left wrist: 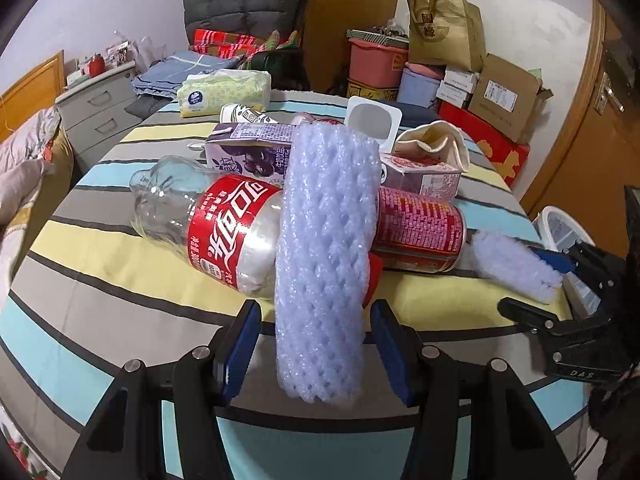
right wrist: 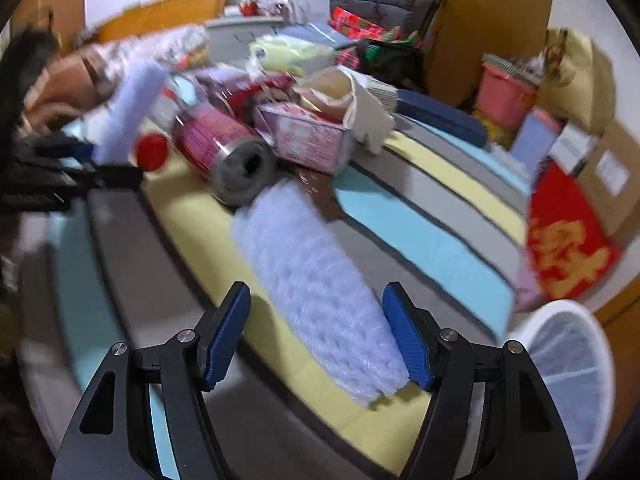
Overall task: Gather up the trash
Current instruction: 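Grasp the white foam net with the right gripper while the left gripper grasps the long foam net, then carry both foam nets over the wastebasket and open both grippers to drop them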
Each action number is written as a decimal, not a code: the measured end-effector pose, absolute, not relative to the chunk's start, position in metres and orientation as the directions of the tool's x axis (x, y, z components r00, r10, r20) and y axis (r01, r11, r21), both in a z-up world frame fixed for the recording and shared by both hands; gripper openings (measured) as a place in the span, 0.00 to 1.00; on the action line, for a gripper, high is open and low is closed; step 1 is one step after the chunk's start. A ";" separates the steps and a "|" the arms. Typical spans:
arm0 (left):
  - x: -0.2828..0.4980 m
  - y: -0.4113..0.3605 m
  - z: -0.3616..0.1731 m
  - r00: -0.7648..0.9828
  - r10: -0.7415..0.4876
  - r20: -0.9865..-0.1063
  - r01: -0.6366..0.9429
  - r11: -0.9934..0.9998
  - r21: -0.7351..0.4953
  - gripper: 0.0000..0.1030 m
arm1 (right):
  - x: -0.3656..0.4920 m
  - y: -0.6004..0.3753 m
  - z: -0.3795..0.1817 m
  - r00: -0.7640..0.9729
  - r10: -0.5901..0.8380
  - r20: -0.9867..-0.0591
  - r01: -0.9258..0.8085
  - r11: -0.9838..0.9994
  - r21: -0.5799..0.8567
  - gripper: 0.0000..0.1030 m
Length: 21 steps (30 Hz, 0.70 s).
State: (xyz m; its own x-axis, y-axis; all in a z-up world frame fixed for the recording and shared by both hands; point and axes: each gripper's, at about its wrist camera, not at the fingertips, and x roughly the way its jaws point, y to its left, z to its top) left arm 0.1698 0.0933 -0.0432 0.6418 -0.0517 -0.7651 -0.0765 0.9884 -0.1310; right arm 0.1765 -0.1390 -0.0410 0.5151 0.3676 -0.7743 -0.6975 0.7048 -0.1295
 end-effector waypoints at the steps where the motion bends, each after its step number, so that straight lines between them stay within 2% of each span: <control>1: 0.171 0.093 -0.043 0.643 -0.055 -0.764 -0.076 0.988 -0.135 0.55 | 0.177 -0.140 -0.040 0.515 0.375 -0.771 -0.692 0.713 -0.115 0.60; 2: 0.171 0.093 -0.043 0.642 -0.058 -0.764 -0.077 0.987 -0.139 0.54 | 0.179 -0.141 -0.039 0.510 0.378 -0.773 -0.680 0.727 -0.093 0.56; 4: 0.171 0.092 -0.043 0.640 -0.064 -0.766 -0.067 0.988 -0.139 0.42 | 0.180 -0.142 -0.038 0.519 0.377 -0.767 -0.662 0.745 -0.083 0.52; 6: 0.169 0.090 -0.042 0.639 -0.072 -0.766 -0.065 0.987 -0.146 0.38 | 0.178 -0.143 -0.036 0.526 0.376 -0.763 -0.650 0.756 -0.076 0.40; 9: 0.166 0.088 -0.040 0.648 -0.071 -0.759 -0.063 0.987 -0.146 0.33 | 0.174 -0.146 -0.032 0.532 0.392 -0.751 -0.636 0.770 -0.048 0.34; 13: 0.160 0.085 -0.033 0.669 -0.076 -0.739 -0.052 0.987 -0.149 0.29 | 0.164 -0.148 -0.030 0.556 0.395 -0.731 -0.609 0.792 -0.035 0.30; 21: 0.149 0.063 -0.012 0.695 -0.100 -0.712 0.008 0.991 -0.132 0.29 | 0.153 -0.160 -0.018 0.596 0.432 -0.677 -0.537 0.841 0.064 0.29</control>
